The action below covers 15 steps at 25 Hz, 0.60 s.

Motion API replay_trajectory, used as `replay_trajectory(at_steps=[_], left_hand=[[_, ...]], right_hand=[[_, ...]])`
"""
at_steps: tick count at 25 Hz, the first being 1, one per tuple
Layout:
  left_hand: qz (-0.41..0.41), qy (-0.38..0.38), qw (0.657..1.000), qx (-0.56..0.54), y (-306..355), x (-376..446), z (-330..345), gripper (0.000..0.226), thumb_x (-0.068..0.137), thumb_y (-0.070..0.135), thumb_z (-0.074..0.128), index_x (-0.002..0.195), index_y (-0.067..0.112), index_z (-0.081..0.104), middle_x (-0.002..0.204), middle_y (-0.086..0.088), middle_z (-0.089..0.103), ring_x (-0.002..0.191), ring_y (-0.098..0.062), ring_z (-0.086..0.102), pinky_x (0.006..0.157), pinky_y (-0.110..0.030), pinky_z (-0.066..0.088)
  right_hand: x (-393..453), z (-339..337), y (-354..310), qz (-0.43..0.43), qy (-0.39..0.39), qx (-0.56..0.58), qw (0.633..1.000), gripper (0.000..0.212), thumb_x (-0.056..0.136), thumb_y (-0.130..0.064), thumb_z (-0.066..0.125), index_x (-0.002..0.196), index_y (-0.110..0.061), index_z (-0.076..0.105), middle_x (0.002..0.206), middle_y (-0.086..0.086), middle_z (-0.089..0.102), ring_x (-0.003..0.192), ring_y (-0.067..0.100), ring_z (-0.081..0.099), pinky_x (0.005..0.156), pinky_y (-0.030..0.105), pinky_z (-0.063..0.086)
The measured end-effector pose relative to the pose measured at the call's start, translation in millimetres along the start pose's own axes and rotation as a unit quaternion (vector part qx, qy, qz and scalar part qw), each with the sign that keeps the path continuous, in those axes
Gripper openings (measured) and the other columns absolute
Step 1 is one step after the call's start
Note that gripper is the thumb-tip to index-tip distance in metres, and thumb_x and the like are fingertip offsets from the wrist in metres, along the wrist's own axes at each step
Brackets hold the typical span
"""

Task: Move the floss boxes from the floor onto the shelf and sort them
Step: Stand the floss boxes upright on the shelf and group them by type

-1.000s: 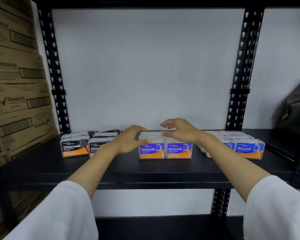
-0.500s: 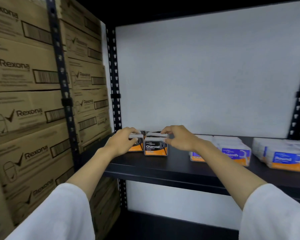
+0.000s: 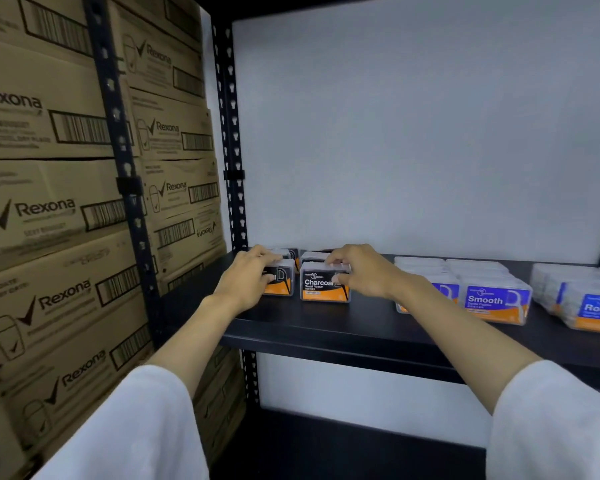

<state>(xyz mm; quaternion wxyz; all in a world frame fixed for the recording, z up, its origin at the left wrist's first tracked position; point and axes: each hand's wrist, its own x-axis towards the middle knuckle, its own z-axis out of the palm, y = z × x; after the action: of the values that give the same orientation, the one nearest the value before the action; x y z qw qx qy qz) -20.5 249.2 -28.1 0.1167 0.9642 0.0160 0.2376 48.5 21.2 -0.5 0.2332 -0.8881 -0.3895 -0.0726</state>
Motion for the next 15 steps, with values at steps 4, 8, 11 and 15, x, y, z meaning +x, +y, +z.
replay_trajectory(at_steps=[4, 8, 11, 15], left_hand=[[0.027, -0.021, 0.998, -0.045, -0.5, 1.6, -10.0, 0.044, 0.089, 0.015, 0.065, 0.131, 0.027, 0.057, 0.126, 0.005, 0.052, 0.120, -0.017, 0.046, 0.101, -0.036, 0.040], [0.038, -0.015, 0.998, -0.053, 0.8, -3.0, -9.7, 0.042, 0.089, 0.018, 0.065, 0.129, 0.029, 0.058, 0.126, 0.007, 0.053, 0.121, -0.015, 0.046, 0.100, -0.041, 0.042], [0.031, -0.003, 0.998, -0.059, 0.2, -4.0, -8.9, 0.039, 0.091, 0.023, 0.063, 0.128, 0.032, 0.057, 0.127, 0.009, 0.053, 0.121, -0.014, 0.045, 0.097, -0.041, 0.043], [0.031, 0.005, 0.998, -0.050, -1.2, -1.9, -6.1, 0.037, 0.091, 0.028, 0.062, 0.127, 0.034, 0.057, 0.130, 0.011, 0.053, 0.123, -0.014, 0.044, 0.095, -0.040, 0.043]], right_hand=[[-6.2, -1.2, -1.1, 0.002, 0.009, 0.006, 1.000, 0.035, 0.088, -0.013, 0.065, 0.123, -0.013, 0.060, 0.109, 0.004, 0.057, 0.096, 0.013, 0.048, 0.080, 0.023, 0.037], [-9.4, 0.6, -5.8, 0.005, 0.015, 0.023, 1.000, 0.036, 0.089, -0.012, 0.065, 0.124, -0.013, 0.059, 0.106, -0.001, 0.051, 0.098, 0.012, 0.046, 0.079, 0.023, 0.038], [-8.5, -0.4, -5.6, 0.009, 0.015, 0.030, 0.999, 0.036, 0.087, -0.012, 0.067, 0.123, -0.014, 0.061, 0.103, -0.003, 0.050, 0.096, 0.012, 0.046, 0.080, 0.022, 0.035], [-5.1, -1.2, 0.2, 0.019, 0.011, 0.055, 0.998, 0.035, 0.084, -0.015, 0.070, 0.118, -0.018, 0.064, 0.107, 0.000, 0.056, 0.103, 0.014, 0.050, 0.083, 0.024, 0.036]])
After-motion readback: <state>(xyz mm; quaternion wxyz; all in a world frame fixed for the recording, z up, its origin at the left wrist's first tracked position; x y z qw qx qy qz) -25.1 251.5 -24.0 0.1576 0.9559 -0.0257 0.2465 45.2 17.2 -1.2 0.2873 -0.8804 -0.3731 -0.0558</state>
